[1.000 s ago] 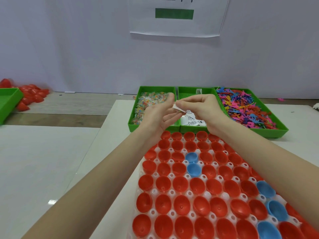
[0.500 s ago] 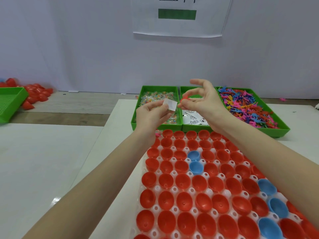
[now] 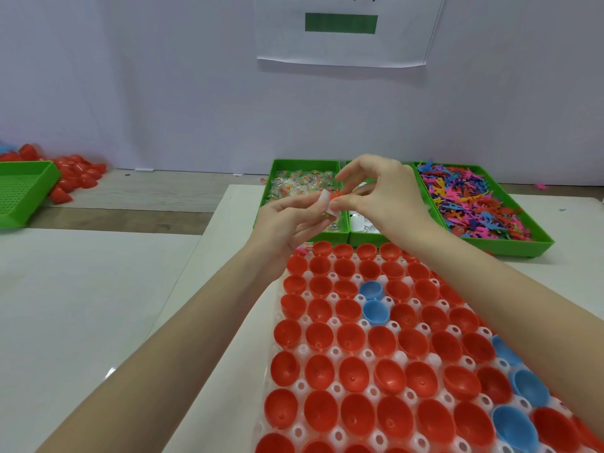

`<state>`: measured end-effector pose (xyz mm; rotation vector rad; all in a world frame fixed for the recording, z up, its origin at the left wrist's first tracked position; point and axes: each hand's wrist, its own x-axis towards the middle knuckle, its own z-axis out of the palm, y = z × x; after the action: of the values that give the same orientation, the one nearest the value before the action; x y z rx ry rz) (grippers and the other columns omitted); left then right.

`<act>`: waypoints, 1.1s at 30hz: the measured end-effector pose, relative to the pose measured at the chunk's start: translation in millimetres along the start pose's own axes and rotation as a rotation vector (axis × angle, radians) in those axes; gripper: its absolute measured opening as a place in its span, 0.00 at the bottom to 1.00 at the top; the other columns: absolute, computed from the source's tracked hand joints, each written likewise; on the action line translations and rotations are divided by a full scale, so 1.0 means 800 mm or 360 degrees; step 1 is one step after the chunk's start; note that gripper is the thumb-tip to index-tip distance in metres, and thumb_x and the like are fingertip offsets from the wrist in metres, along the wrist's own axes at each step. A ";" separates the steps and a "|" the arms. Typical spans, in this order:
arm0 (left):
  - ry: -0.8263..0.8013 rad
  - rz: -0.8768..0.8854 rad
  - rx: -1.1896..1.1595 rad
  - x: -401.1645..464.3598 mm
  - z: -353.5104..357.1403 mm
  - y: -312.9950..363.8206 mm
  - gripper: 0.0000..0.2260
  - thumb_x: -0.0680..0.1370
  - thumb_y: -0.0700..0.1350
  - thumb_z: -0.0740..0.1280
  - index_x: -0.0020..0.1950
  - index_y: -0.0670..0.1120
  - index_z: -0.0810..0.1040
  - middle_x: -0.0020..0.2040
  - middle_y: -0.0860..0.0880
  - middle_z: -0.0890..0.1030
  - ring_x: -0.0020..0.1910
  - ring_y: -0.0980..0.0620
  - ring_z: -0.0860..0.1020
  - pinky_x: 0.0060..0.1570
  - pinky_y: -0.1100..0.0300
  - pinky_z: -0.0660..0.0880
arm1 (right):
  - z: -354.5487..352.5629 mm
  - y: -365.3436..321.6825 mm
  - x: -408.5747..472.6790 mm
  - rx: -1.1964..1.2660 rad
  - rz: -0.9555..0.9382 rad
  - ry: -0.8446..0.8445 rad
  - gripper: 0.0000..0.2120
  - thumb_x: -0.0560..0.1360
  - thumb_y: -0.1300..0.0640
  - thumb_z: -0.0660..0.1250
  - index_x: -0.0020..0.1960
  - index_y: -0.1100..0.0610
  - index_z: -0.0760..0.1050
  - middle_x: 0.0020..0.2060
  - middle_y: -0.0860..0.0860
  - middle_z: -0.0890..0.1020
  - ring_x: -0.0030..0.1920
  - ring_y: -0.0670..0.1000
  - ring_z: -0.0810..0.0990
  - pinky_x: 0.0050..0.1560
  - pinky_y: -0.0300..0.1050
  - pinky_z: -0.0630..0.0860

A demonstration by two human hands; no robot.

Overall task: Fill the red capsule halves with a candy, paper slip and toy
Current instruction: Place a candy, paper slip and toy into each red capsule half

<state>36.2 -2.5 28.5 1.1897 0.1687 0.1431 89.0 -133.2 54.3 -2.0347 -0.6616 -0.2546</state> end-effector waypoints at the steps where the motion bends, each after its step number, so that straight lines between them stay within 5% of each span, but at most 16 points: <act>1: -0.0001 0.0000 0.0017 0.000 -0.001 0.000 0.04 0.72 0.36 0.69 0.43 0.43 0.81 0.39 0.50 0.85 0.42 0.52 0.84 0.42 0.65 0.79 | 0.001 0.001 0.000 -0.0033 -0.0013 0.0004 0.11 0.63 0.62 0.78 0.43 0.56 0.80 0.32 0.46 0.79 0.31 0.40 0.77 0.34 0.28 0.73; 7: 0.0064 -0.0003 0.0090 0.003 -0.002 0.005 0.06 0.72 0.38 0.69 0.42 0.48 0.82 0.38 0.54 0.84 0.38 0.59 0.81 0.37 0.69 0.76 | 0.010 0.007 0.008 0.0113 0.0107 -0.0005 0.07 0.65 0.57 0.76 0.43 0.53 0.82 0.34 0.44 0.81 0.35 0.37 0.77 0.41 0.30 0.73; 11: 0.0138 0.0074 0.0521 0.009 -0.003 -0.001 0.03 0.73 0.44 0.70 0.45 0.51 0.82 0.42 0.58 0.81 0.44 0.65 0.77 0.42 0.67 0.70 | 0.021 0.016 0.008 0.0363 0.0305 -0.0186 0.09 0.70 0.63 0.72 0.49 0.57 0.80 0.32 0.52 0.81 0.29 0.42 0.79 0.33 0.33 0.77; 15: 0.0322 0.0375 0.1574 0.020 -0.018 -0.016 0.19 0.72 0.50 0.71 0.61 0.47 0.77 0.54 0.50 0.78 0.59 0.50 0.73 0.59 0.53 0.70 | 0.025 0.034 0.007 0.0083 0.0343 -0.0192 0.10 0.67 0.62 0.74 0.48 0.58 0.79 0.33 0.55 0.82 0.30 0.46 0.80 0.38 0.40 0.79; 19: 0.0065 0.0488 0.2521 0.022 -0.030 -0.036 0.23 0.71 0.60 0.67 0.63 0.51 0.73 0.59 0.51 0.75 0.61 0.49 0.67 0.51 0.56 0.60 | 0.029 0.044 0.006 -0.0168 0.0220 -0.0393 0.08 0.64 0.60 0.77 0.39 0.54 0.78 0.32 0.52 0.80 0.32 0.45 0.77 0.37 0.37 0.75; 23: 0.0009 0.0460 0.2573 0.026 -0.034 -0.048 0.22 0.73 0.61 0.65 0.62 0.52 0.74 0.59 0.50 0.74 0.61 0.48 0.65 0.54 0.54 0.59 | 0.040 0.049 0.004 -0.0321 0.0121 -0.0520 0.07 0.65 0.59 0.76 0.42 0.57 0.83 0.29 0.46 0.78 0.30 0.39 0.73 0.31 0.27 0.68; 28: 0.0032 0.0389 0.2551 0.032 -0.034 -0.057 0.21 0.73 0.60 0.65 0.61 0.51 0.75 0.59 0.49 0.72 0.63 0.47 0.63 0.58 0.53 0.58 | 0.049 0.058 0.003 -0.0510 0.0049 -0.0543 0.08 0.71 0.64 0.70 0.50 0.59 0.83 0.41 0.51 0.80 0.41 0.46 0.75 0.44 0.37 0.68; 33: 0.0063 0.0399 0.2435 0.033 -0.033 -0.060 0.21 0.72 0.59 0.67 0.60 0.51 0.76 0.57 0.49 0.73 0.63 0.47 0.63 0.53 0.54 0.57 | 0.050 0.055 0.002 -0.0545 0.0011 -0.0545 0.12 0.70 0.65 0.69 0.54 0.60 0.79 0.41 0.52 0.79 0.42 0.48 0.74 0.47 0.44 0.74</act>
<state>57.9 9.1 -26.8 2.7373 0.1530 0.2701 111.1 -116.6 1.3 -2.4383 -0.8677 -0.0115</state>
